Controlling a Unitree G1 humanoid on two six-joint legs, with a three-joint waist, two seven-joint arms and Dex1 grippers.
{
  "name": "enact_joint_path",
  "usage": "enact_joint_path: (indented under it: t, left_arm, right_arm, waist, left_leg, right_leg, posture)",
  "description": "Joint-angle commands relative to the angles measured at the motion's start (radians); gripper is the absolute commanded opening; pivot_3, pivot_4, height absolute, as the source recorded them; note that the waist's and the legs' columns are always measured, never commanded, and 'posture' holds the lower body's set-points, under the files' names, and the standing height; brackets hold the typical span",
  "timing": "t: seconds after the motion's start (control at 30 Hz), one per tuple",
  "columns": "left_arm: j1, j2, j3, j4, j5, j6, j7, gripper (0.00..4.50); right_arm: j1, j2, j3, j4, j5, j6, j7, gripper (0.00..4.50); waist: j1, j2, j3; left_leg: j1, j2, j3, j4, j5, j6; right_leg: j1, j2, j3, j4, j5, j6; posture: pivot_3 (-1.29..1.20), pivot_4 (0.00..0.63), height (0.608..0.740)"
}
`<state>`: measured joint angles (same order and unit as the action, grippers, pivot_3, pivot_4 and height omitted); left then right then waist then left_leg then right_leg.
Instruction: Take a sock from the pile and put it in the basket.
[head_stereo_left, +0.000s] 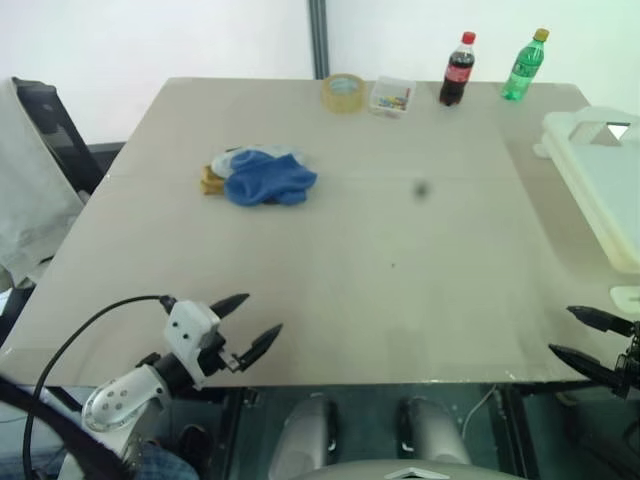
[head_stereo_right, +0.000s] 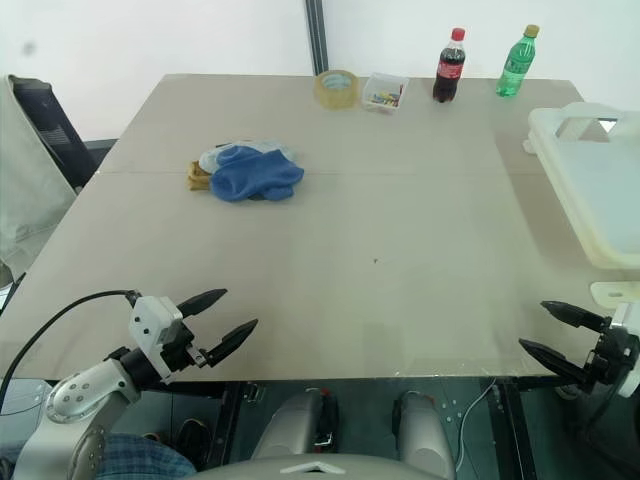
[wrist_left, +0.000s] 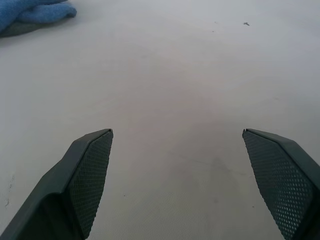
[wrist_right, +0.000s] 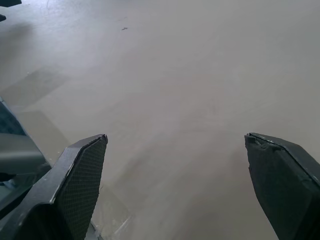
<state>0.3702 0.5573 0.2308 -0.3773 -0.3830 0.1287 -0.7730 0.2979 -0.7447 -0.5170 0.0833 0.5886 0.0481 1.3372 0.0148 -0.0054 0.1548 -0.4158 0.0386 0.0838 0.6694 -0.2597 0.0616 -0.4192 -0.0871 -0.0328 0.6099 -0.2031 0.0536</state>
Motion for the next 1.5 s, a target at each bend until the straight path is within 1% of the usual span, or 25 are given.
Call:
enact_joint_path:
  t: [0.03,0.1,0.2,0.27,0.4,0.53,0.57,0.7,0.77,0.83,1.03,1.17,1.3,1.5]
  left_arm:
    - [-0.021,0.005,0.008,-0.018,-0.013,0.044,0.026,4.43]
    - [-0.056,0.009,-0.01,-0.013,0.008,0.087,0.06,4.43]
    - [-0.145,0.009,-0.037,0.019,0.079,0.125,0.13,4.43]
    - [-0.235,0.009,-0.062,0.059,0.11,0.154,0.161,4.43]
    - [-0.422,0.012,-0.118,0.175,0.188,0.158,0.196,4.43]
    - [-0.667,0.009,-0.194,0.388,0.291,0.102,0.218,4.43]
    - [-0.74,0.005,-0.217,0.47,0.324,0.071,0.225,4.43]
    - [-0.947,-0.008,-0.294,0.748,0.417,-0.063,0.228,4.43]
    - [-1.067,-0.031,-0.32,0.9,0.455,-0.108,0.243,4.43]
    - [-1.15,-0.055,-0.333,1.01,0.472,-0.153,0.247,4.43]
    - [-1.295,-0.109,-0.388,1.278,0.552,-0.267,0.289,4.43]
    - [-1.384,-0.162,-0.404,1.405,0.585,-0.29,0.331,4.43]
    - [-1.449,-0.193,-0.398,1.484,0.607,-0.266,0.395,4.43]
    - [-1.5,-0.227,-0.387,1.54,0.615,-0.208,0.457,4.43]
  right_arm:
    - [-0.021,0.012,-0.006,-0.096,0.042,0.002,-0.022,4.5]
    - [-0.056,0.028,0.004,-0.167,0.08,0.039,-0.065,4.5]
    - [-0.096,0.033,0.023,-0.25,0.105,0.081,-0.108,4.5]
    - [-0.119,0.038,0.03,-0.299,0.127,0.11,-0.144,4.5]
    - [-0.129,0.043,0.044,-0.358,0.147,0.146,-0.182,4.5]
    - [-0.139,0.042,0.06,-0.392,0.156,0.165,-0.2,4.5]
    - [-0.143,0.043,0.061,-0.402,0.16,0.17,-0.209,4.5]
    - [-0.139,0.047,0.059,-0.422,0.159,0.185,-0.243,4.5]
    - [-0.117,0.055,0.053,-0.428,0.143,0.177,-0.258,4.5]
    - [-0.098,0.061,0.051,-0.431,0.129,0.162,-0.265,4.5]
    - [-0.082,0.08,0.053,-0.447,0.119,0.146,-0.291,4.5]
    - [-0.069,0.087,0.052,-0.446,0.112,0.134,-0.296,4.5]
    - [-0.062,0.086,0.045,-0.437,0.106,0.123,-0.3,4.5]
    - [-0.053,0.089,0.046,-0.434,0.098,0.114,-0.304,4.5]
  waist:
    - [0.0,0.0,0.0]
    - [-0.001,0.0,0.0]
    - [0.0,0.0,0.0]
    - [0.003,-0.001,0.0]
    - [0.015,-0.001,0.0]
    - [0.02,-0.002,0.001]
    - [0.021,-0.002,0.001]
    - [0.023,-0.003,0.001]
    - [0.023,-0.003,0.002]
    - [0.024,-0.006,0.003]
    - [0.016,-0.008,0.004]
    - [0.018,-0.011,0.006]
    - [0.019,-0.013,0.007]
    - [0.019,-0.013,0.007]
  left_leg:
    - [0.0,0.0,0.0,0.0,0.001,0.001]
    - [0.0,0.0,0.0,0.0,0.001,0.001]
    - [0.0,0.0,0.0,0.001,0.001,0.001]
    - [0.001,0.0,-0.001,0.003,0.001,0.001]
    - [0.0,-0.001,-0.001,0.004,0.002,0.001]
    - [0.0,-0.002,-0.001,0.007,0.002,0.001]
    - [0.0,-0.002,-0.001,0.008,0.002,0.001]
    - [0.001,-0.003,-0.001,0.011,0.002,0.001]
    - [0.0,-0.003,-0.001,0.011,0.002,0.001]
    - [-0.001,-0.003,0.0,0.012,0.002,0.001]
    - [-0.001,-0.003,0.001,0.012,0.002,0.001]
    - [-0.002,-0.002,0.001,0.013,0.002,0.001]
    - [-0.002,-0.002,-0.002,0.014,0.001,0.001]
    - [-0.002,-0.002,-0.003,0.014,0.001,0.001]
  right_leg:
    - [0.0,0.0,0.0,0.0,0.0,0.0]
    - [0.0,0.0,0.0,0.001,0.0,0.0]
    - [0.0,0.001,0.0,0.003,0.0,0.0]
    - [0.0,0.001,0.0,0.007,0.0,0.0]
    - [0.0,0.001,0.0,0.009,0.0,0.0]
    - [0.001,0.001,0.0,0.011,0.0,0.0]
    - [0.001,0.002,0.0,0.012,0.0,0.0]
    - [0.003,0.003,0.0,0.014,0.0,0.0]
    - [0.003,0.003,0.0,0.014,0.0,0.0]
    - [0.003,0.004,-0.001,0.013,0.0,0.0]
    - [0.002,0.004,-0.001,0.013,0.002,0.004]
    - [0.002,0.004,-0.002,0.014,0.002,0.004]
    - [0.002,0.004,-0.002,0.014,0.002,0.004]
    - [0.002,0.004,-0.002,0.015,0.003,0.004]
  posture:
    - [0.0,0.15,0.74]
    - [0.0,0.15,0.74]
    - [0.0,0.15,0.74]
    - [0.0,0.15,0.74]
    - [0.0,0.15,0.74]
    - [0.0,0.15,0.74]
    - [0.0,0.15,0.74]
    - [0.0,0.15,0.74]
    - [0.0,0.15,0.74]
    - [0.0,0.15,0.74]
    - [0.0,0.15,0.74]
    - [0.0,0.15,0.74]
    - [0.0,0.15,0.74]
    - [0.0,0.15,0.74]
